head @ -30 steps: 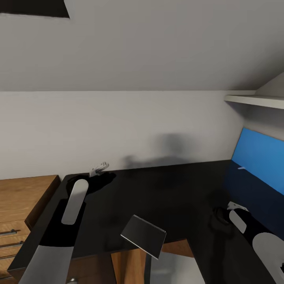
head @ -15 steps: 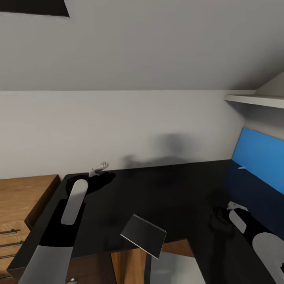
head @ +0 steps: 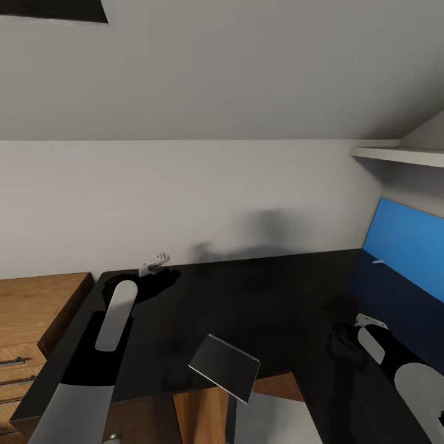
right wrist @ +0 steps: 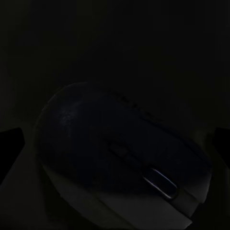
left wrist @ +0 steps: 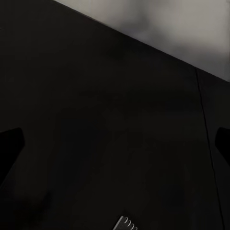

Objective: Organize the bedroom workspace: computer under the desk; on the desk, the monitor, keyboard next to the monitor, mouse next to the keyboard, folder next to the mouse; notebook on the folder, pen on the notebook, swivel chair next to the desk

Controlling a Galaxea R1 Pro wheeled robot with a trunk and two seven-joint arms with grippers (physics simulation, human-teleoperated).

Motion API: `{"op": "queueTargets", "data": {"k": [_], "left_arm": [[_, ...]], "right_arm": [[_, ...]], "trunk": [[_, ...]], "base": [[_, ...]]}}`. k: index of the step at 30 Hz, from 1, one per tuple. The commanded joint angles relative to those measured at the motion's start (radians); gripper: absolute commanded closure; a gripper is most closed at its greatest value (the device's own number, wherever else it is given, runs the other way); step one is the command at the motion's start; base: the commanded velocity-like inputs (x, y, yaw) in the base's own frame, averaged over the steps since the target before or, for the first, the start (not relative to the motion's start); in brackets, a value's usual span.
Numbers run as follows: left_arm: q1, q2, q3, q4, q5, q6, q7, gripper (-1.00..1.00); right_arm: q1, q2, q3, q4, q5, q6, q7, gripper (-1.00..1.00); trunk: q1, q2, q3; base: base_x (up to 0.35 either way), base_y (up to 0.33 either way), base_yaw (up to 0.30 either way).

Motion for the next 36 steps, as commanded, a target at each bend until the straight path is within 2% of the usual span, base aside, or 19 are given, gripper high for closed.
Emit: {"op": "queueTargets", "data": {"k": [1,4,5,16,24,30,36], "left_arm": [[-0.001,0.000,0.000,-0.001,0.010,0.001,0.010,-1.00],[-0.001,0.000,0.000,-0.001,0.010,0.001,0.010,-1.00],[-0.001,0.000,0.000,-0.001,0.009,0.001,0.010,-1.00],[-0.001,0.002,0.002,-0.001,0.009,0.001,0.010,-1.00],[-0.001,0.016,0.003,-0.001,0.010,0.001,0.010,-1.00],[-0.001,0.048,0.001,-0.002,0.018,0.001,0.008,-1.00],[-0.001,0.059,0.001,-0.006,0.017,0.000,0.007,-1.00]], "right_arm": [[0.001,-0.001,0.006,0.009,-0.028,0.003,-0.005,-1.00],[0.001,-0.001,0.006,0.009,-0.028,0.003,-0.005,-1.00],[0.001,-0.001,0.006,0.009,-0.028,0.003,-0.005,1.00],[0.001,0.000,0.007,0.007,-0.028,0.003,-0.005,1.00],[0.001,0.001,0.008,0.005,-0.028,0.003,-0.005,1.00],[0.001,0.001,0.008,0.004,-0.028,0.003,-0.005,1.00],[0.001,0.001,0.008,0.003,-0.028,0.002,-0.005,1.00]], "trunk": [[0.000,0.000,-0.001],[0.000,0.000,-0.001],[0.000,0.000,-0.001],[0.000,0.000,-0.001],[0.000,0.000,-0.001],[0.000,0.000,-0.001],[0.000,0.000,-0.001]], "base": [[0.000,0.000,0.000],[0.000,0.000,0.000],[0.000,0.000,0.000],[0.000,0.000,0.000],[0.000,0.000,0.000],[0.000,0.000,0.000],[0.000,0.000,0.000]]}}
